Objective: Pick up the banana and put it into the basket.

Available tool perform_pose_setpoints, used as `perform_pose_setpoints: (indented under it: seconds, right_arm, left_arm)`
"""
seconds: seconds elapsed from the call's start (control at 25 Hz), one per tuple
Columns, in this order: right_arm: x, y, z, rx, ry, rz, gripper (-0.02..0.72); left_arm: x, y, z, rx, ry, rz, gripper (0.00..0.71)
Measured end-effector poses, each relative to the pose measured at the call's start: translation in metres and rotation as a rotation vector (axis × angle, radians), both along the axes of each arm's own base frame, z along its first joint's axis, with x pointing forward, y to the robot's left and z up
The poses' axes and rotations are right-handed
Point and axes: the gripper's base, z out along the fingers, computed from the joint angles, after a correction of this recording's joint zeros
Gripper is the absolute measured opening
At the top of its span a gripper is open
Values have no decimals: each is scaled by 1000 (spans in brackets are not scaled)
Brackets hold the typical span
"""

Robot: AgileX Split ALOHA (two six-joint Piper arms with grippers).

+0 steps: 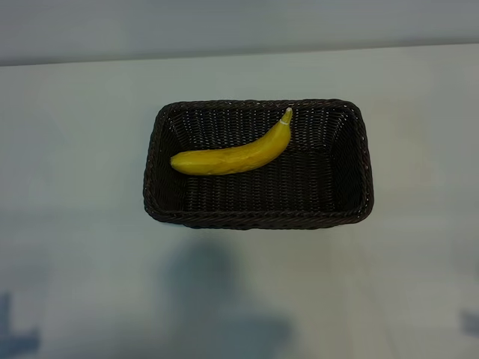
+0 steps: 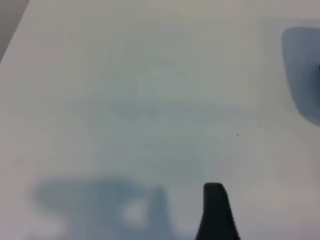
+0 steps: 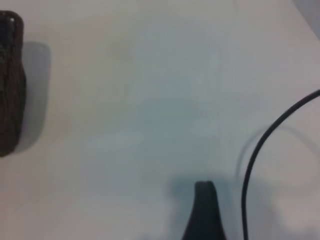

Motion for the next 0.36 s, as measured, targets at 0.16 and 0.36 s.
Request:
perform_pose_setpoints:
  seconds: [0.16, 0.36]
  right_arm:
    - [0, 0, 0, 0, 0, 1, 571]
    - [0, 0, 0, 0, -1, 1, 571]
  left_arm:
    - [0, 0, 0, -1, 0, 0, 524]
    - [0, 0, 0, -1, 0, 0, 524]
